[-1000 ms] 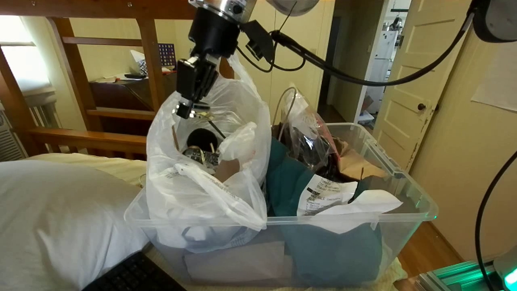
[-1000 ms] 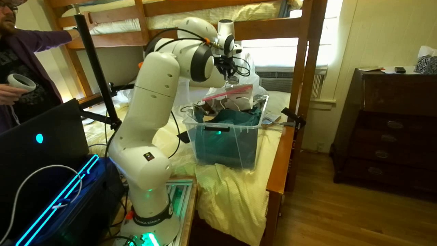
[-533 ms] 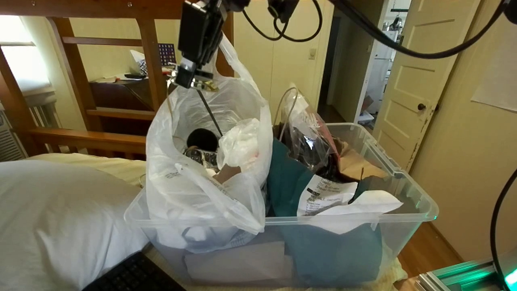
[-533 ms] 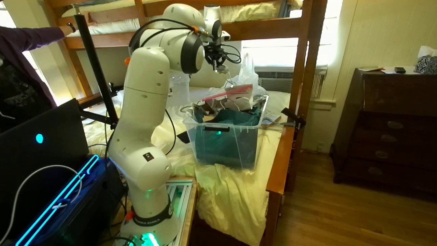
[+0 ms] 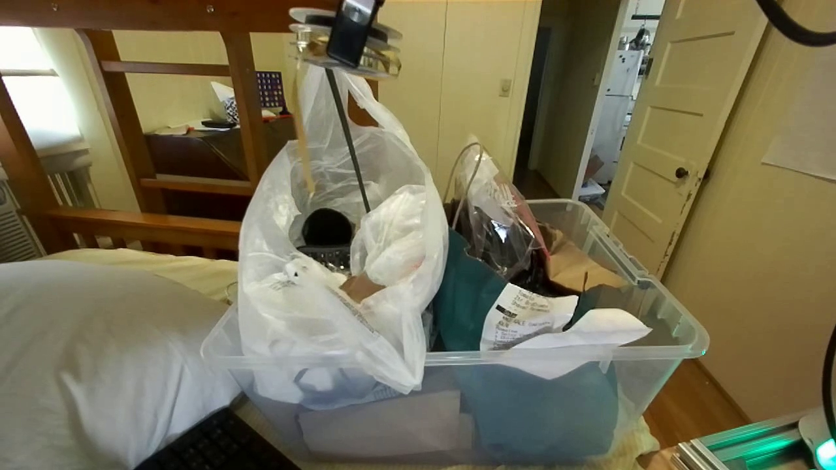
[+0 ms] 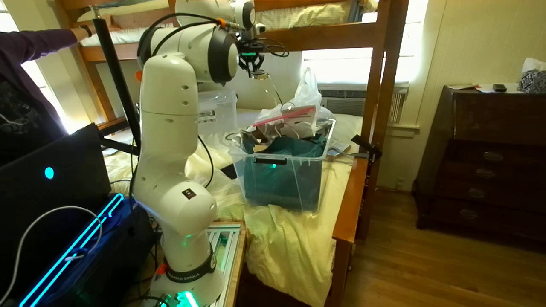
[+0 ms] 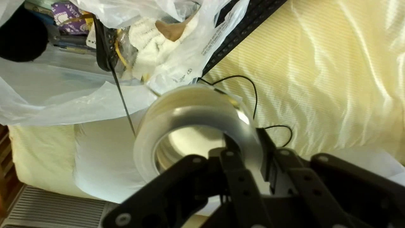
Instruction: Remove the circular object with tape from the plastic bag
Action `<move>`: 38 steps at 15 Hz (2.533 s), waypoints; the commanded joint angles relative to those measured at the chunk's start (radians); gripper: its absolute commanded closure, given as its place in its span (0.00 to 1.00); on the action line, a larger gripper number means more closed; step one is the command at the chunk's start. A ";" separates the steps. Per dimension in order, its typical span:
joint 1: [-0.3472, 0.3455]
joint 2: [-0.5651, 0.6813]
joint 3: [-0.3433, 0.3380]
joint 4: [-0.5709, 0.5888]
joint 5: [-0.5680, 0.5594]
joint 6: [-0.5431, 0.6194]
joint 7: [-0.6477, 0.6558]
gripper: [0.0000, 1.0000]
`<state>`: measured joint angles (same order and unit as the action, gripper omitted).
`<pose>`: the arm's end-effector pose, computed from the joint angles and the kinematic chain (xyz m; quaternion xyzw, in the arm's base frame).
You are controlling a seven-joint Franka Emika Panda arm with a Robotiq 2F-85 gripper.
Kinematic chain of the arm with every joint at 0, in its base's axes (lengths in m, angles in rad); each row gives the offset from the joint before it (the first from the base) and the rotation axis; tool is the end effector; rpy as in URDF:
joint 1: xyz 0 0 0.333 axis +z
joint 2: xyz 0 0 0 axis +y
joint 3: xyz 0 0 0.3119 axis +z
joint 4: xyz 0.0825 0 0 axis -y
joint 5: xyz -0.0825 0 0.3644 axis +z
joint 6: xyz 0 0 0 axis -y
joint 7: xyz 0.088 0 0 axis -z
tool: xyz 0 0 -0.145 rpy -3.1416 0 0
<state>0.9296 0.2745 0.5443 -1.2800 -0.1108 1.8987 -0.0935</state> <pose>0.1251 0.6383 0.6135 -0.7052 -0.6830 -0.1384 0.1306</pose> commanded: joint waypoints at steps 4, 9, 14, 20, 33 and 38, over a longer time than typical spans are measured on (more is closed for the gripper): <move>0.112 0.052 -0.052 0.190 -0.099 -0.185 -0.179 0.95; 0.155 0.079 -0.110 0.274 -0.165 -0.232 -0.240 0.95; 0.112 0.086 -0.123 0.258 -0.161 -0.220 -0.204 0.95; 0.038 0.037 -0.138 0.103 -0.029 -0.202 -0.056 0.95; -0.017 -0.051 -0.214 -0.341 -0.058 -0.029 0.321 0.95; -0.034 -0.054 -0.218 -0.416 -0.087 0.055 0.382 0.56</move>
<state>0.9053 0.2609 0.3224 -1.6270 -0.1792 1.8949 0.2421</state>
